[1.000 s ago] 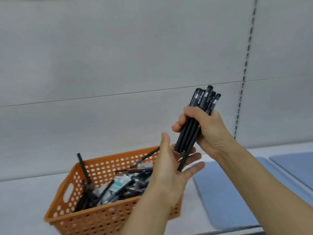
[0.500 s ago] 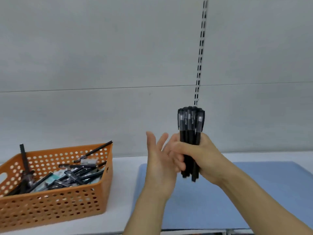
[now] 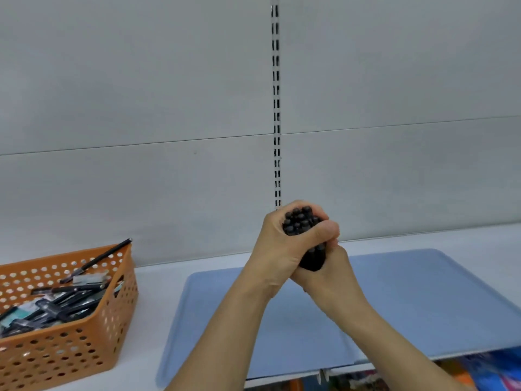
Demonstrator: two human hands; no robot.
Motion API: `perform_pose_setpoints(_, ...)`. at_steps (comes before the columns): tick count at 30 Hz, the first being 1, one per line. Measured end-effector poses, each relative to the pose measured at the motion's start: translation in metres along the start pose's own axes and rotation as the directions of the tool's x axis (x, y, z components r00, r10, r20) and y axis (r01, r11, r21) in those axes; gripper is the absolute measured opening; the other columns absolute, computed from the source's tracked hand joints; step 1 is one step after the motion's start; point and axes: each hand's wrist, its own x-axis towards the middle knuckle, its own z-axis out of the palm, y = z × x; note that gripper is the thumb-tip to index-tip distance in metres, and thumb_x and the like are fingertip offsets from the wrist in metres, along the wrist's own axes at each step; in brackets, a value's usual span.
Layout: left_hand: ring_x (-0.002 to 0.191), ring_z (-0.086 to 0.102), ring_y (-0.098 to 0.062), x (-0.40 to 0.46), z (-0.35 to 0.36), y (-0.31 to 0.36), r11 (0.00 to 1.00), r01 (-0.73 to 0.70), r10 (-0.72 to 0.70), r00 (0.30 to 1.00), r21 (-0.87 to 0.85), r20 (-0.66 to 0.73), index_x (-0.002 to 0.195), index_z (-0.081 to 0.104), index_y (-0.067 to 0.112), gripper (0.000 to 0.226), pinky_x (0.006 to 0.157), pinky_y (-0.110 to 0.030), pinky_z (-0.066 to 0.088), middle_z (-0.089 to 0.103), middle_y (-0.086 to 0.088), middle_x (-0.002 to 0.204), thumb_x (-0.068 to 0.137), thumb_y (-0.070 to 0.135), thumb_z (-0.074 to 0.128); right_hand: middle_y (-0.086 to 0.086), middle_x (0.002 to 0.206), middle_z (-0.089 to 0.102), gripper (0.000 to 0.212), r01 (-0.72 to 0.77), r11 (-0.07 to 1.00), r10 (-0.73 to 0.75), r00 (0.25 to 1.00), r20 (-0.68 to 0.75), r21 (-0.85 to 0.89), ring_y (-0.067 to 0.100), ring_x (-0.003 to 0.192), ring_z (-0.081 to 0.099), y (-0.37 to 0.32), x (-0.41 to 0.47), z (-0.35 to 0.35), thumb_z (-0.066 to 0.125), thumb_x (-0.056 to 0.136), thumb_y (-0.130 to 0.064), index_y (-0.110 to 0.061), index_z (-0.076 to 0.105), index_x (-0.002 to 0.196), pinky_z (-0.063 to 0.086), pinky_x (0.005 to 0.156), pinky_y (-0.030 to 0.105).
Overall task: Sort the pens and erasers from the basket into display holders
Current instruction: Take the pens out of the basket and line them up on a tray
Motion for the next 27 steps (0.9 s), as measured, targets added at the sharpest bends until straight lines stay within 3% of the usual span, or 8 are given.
perform_pose_setpoints(7,0.083,0.064,-0.008,0.034,0.059,-0.055,0.974,0.193,-0.212,0.961,0.117,0.178,0.089,0.071,0.02,0.021,0.083,-0.023,0.054,0.066,0.007,0.083,0.075,0.008,0.081,-0.013,0.07,0.07,0.032,-0.094,0.996,0.092,0.988,-0.123,-0.008,0.002,0.064,0.066,0.055,0.011,-0.064,0.065,0.082,0.003,-0.024,0.06,0.097,0.048,0.051,0.016)
perform_pose_setpoints(11,0.077,0.064,-0.011,0.034,0.064,-0.085,0.932,0.322,-0.352,0.913,0.164,0.206,0.08,0.071,0.018,0.01,0.081,-0.026,0.052,0.068,0.0,0.079,0.076,0.011,0.078,-0.014,0.075,0.07,0.027,-0.166,0.985,0.165,0.986,-0.039,-0.036,-0.001,0.073,0.066,0.089,0.007,-0.073,0.062,0.085,0.004,-0.019,0.061,0.099,0.048,0.059,0.013)
perform_pose_setpoints(15,0.09,0.069,-0.019,0.041,0.057,-0.089,0.933,0.361,-0.358,0.917,0.019,0.176,0.074,0.07,0.018,0.007,0.082,-0.028,0.052,0.072,-0.009,0.086,0.08,0.015,0.073,0.003,0.076,0.066,0.015,-0.09,0.99,0.084,0.995,-0.06,-0.112,0.018,0.067,0.062,0.091,0.009,-0.074,0.062,0.086,-0.006,-0.019,0.06,0.094,0.05,0.06,0.031)
perform_pose_setpoints(18,0.096,0.068,-0.017,0.045,0.055,-0.091,0.891,0.431,-0.42,0.902,-0.14,0.103,0.087,0.075,0.017,0.01,0.089,-0.029,0.051,0.073,-0.01,0.1,0.082,0.026,0.075,-0.004,0.07,0.054,0.016,-0.065,0.953,0.048,0.997,-0.064,-0.297,0.005,0.055,0.047,0.087,0.01,-0.08,0.059,0.087,-0.009,-0.023,0.053,0.09,0.037,0.051,0.017)
perform_pose_setpoints(20,0.105,0.063,-0.011,0.038,0.054,-0.099,0.878,0.478,-0.478,0.876,0.017,0.061,0.112,0.066,0.019,0.04,0.086,-0.025,0.047,0.069,0.0,0.113,0.081,0.043,0.073,-0.002,0.073,0.052,0.014,-0.159,0.847,0.114,0.986,-0.12,-0.507,0.008,0.057,0.048,0.089,0.012,-0.088,0.055,0.089,-0.013,-0.022,0.045,0.085,0.032,0.048,0.018)
perform_pose_setpoints(22,0.118,0.054,-0.006,0.022,0.047,-0.108,0.849,0.445,-0.477,0.877,0.285,0.051,0.124,0.051,0.03,0.039,0.089,-0.023,0.041,0.061,0.01,0.126,0.091,0.049,0.06,0.001,0.08,0.052,0.012,-0.271,0.664,0.217,0.962,-0.168,-0.697,0.019,0.07,0.055,0.093,0.012,-0.095,0.053,0.091,-0.019,-0.016,0.041,0.09,0.036,0.053,0.027)
perform_pose_setpoints(25,0.142,0.027,-0.01,-0.006,0.027,-0.129,0.618,0.07,-0.359,0.911,0.783,0.202,0.146,0.034,0.031,0.047,0.114,-0.028,0.024,0.035,0.01,0.153,0.101,0.04,0.044,0.004,0.093,0.053,0.028,-0.337,0.481,0.33,0.925,-0.189,-0.809,0.029,0.089,0.06,0.098,0.01,-0.092,0.055,0.094,-0.034,-0.012,0.039,0.098,0.041,0.062,0.033)
perform_pose_setpoints(27,0.148,0.01,-0.008,-0.018,0.019,-0.137,0.463,-0.082,-0.372,0.886,0.883,0.278,0.152,0.022,0.032,0.051,0.121,-0.032,0.008,0.018,0.011,0.16,0.103,0.041,0.036,0.007,0.105,0.054,0.038,-0.339,0.414,0.326,0.922,-0.21,-0.845,0.03,0.096,0.06,0.099,0.009,-0.083,0.054,0.095,-0.043,-0.01,0.041,0.107,0.039,0.065,0.032)
